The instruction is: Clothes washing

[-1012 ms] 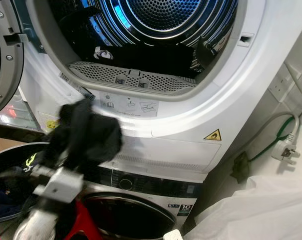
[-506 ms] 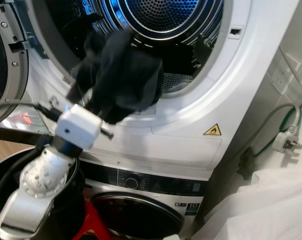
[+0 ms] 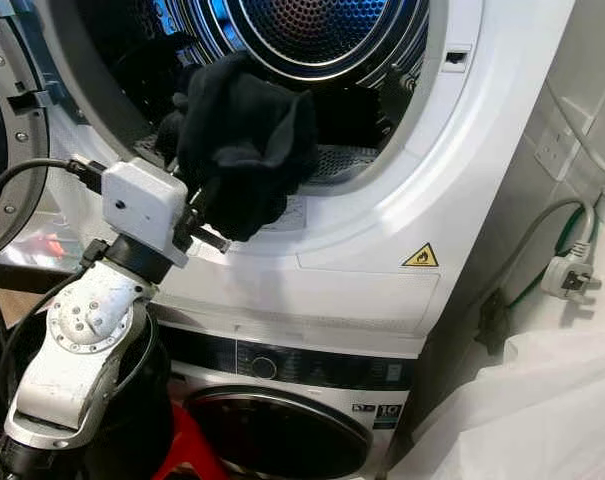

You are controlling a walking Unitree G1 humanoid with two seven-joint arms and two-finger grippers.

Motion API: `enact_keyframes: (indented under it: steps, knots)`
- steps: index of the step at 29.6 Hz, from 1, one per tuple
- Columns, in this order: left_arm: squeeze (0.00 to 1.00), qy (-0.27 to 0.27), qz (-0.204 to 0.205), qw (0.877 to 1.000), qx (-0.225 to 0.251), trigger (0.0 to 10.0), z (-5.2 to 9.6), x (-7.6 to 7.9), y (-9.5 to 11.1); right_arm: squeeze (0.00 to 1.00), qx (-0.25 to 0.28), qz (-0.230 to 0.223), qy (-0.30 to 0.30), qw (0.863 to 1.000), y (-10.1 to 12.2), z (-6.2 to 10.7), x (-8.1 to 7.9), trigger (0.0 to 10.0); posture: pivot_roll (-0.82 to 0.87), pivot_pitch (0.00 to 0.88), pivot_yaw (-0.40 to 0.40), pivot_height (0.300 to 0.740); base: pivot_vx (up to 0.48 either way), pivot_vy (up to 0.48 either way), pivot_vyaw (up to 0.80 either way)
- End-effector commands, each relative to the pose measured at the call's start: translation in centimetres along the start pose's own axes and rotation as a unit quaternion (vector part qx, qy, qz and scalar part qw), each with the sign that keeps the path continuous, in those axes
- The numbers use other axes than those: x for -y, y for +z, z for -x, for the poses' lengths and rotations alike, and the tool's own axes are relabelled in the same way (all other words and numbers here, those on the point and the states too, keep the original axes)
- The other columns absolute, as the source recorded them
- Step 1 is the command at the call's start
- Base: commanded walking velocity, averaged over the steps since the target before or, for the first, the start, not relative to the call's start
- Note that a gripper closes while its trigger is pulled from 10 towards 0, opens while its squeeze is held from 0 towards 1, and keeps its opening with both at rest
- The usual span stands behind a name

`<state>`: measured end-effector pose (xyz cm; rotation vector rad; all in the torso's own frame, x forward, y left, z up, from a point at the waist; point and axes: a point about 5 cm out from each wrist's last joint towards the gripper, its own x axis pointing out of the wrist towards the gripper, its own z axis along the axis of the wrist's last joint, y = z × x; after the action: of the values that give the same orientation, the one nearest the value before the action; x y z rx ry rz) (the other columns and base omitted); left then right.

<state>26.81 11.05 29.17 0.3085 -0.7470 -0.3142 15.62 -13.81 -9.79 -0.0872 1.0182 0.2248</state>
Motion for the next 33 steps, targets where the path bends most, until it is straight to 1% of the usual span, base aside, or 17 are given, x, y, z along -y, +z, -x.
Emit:
enact_keyframes:
  steps: [1,2,4,9,13,16,19,23,33]
  knots:
    - [0.0,-0.011,-0.019,0.999,0.039,10.0,-0.5,-0.3,1.5,0.0,-0.009,-0.005,-0.002,1.0,-0.5,0.1,0.0,10.0,0.19,0.0,0.038,0.74,0.0,0.0,0.0]
    - [0.0,-0.019,-0.028,0.998,0.046,10.0,-0.6,-0.2,1.8,0.0,-0.011,-0.007,-0.003,1.0,-0.6,0.1,0.0,10.0,0.19,0.0,0.038,0.74,0.0,0.0,0.0]
    - [0.0,-0.023,-0.029,0.998,0.049,10.0,-0.6,-0.1,2.0,0.0,-0.013,-0.009,-0.004,1.0,-0.8,0.1,0.0,10.0,0.18,0.0,0.04,0.74,0.0,0.0,0.0]
    - [0.0,-0.034,-0.044,0.998,0.043,10.0,-0.8,-0.4,1.5,0.0,-0.02,-0.015,-0.007,1.0,-1.4,0.3,0.0,10.0,0.18,0.0,0.046,0.74,0.0,0.0,0.0]
    - [0.0,-0.024,-0.058,0.997,0.054,10.0,-1.4,-1.1,1.8,0.0,-0.03,-0.023,-0.011,0.999,-2.0,0.4,0.1,10.0,0.17,0.0,0.056,0.74,0.0,0.0,0.0]
    - [0.0,-0.022,-0.06,0.996,0.055,10.0,-1.4,-1.3,1.9,0.0,-0.034,-0.027,-0.012,0.999,-2.3,0.5,0.1,10.0,0.16,0.0,0.06,0.74,0.0,0.0,0.0]
    - [0.0,-0.027,-0.072,0.995,0.055,10.0,-1.4,-1.5,1.7,0.0,-0.044,-0.032,-0.015,0.998,-2.9,0.6,0.3,10.0,0.16,0.0,0.066,0.74,0.0,0.0,0.0]
    - [0.0,-0.023,-0.073,0.996,0.053,10.0,-1.5,-1.7,1.7,0.0,-0.054,-0.035,-0.018,0.998,-3.6,0.8,0.6,10.0,0.16,0.0,0.07,0.74,0.0,0.0,0.0]
    - [0.0,-0.013,-0.079,0.995,0.057,10.0,-1.7,-2.1,1.6,0.0,-0.055,-0.039,-0.022,0.997,-3.6,0.9,0.9,10.0,0.15,0.0,0.065,0.74,0.25,0.0,0.0]
